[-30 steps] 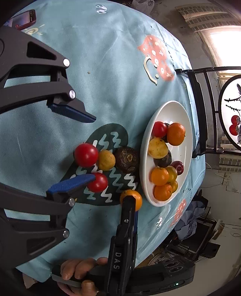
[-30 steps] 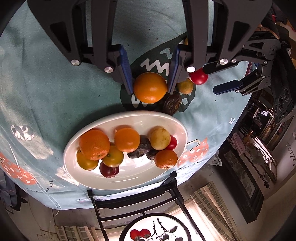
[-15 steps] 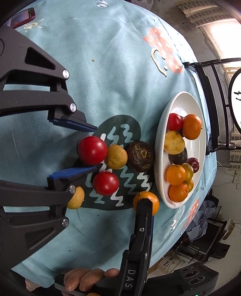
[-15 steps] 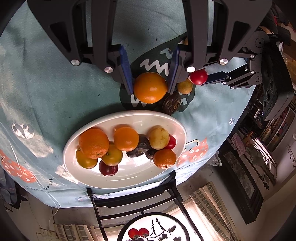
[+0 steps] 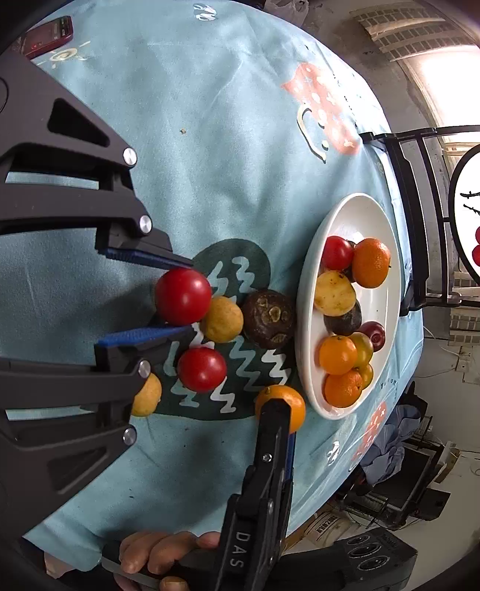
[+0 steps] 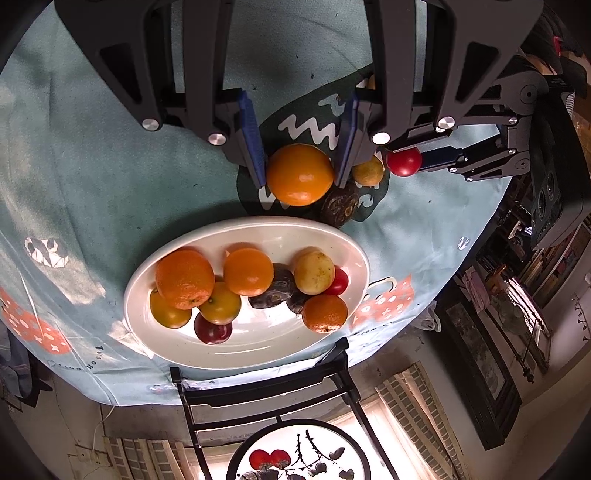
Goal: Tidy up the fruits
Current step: 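Place the orange on the plate with the right gripper while the left places the tomato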
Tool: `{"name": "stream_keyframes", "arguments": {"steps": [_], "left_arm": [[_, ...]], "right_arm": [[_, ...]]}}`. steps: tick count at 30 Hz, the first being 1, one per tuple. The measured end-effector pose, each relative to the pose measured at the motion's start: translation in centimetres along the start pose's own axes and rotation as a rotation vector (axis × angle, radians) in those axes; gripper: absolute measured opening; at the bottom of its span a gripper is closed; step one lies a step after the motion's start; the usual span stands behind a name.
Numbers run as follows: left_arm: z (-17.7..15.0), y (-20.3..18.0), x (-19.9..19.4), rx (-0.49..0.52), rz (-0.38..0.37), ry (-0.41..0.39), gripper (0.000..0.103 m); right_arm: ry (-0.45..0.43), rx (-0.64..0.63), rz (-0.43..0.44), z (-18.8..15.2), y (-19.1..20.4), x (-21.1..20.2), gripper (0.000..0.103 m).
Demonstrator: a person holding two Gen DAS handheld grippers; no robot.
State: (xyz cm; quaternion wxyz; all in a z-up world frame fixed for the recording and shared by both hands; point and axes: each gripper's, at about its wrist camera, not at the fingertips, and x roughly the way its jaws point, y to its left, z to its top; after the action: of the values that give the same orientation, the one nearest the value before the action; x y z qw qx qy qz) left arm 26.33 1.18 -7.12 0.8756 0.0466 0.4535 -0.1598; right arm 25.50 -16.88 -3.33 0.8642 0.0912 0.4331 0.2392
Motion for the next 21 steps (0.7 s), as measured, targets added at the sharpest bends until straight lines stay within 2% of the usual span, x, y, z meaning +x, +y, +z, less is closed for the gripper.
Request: {"name": "stream_keyframes", "arguments": {"steps": [4,7,13,17,21], "left_arm": [[0.6,0.3,-1.6,-0.036,-0.034,-0.062,0.03],[2.3,0.5,-3.1,-0.08,-0.067,-0.129,0.03],[8.9,0.8,-3.4,-0.107,0.036,-0.241,0.03],[12.1,1.4,-0.8,-0.135,0.064,-0.23,0.03],[13.7,2.2,1.8,-0.153,0.088,-0.199,0.03]], "right_arm": [[-0.062,-0.054,-0.058,0.2,0.9,-0.8,0.038],[-0.117,-0.061,-0.105,1.2,1.2,-1.5,0.038],[-0.195,-0.078,-0.233,4.5,0.5,-0.5,0.038],[-0.195,-0.063,-0.26,6.2,-0.8,0.9,0.038],[-0.18,-0.058,-0.264,7.1,-1.5,2.0,0.038]]}}
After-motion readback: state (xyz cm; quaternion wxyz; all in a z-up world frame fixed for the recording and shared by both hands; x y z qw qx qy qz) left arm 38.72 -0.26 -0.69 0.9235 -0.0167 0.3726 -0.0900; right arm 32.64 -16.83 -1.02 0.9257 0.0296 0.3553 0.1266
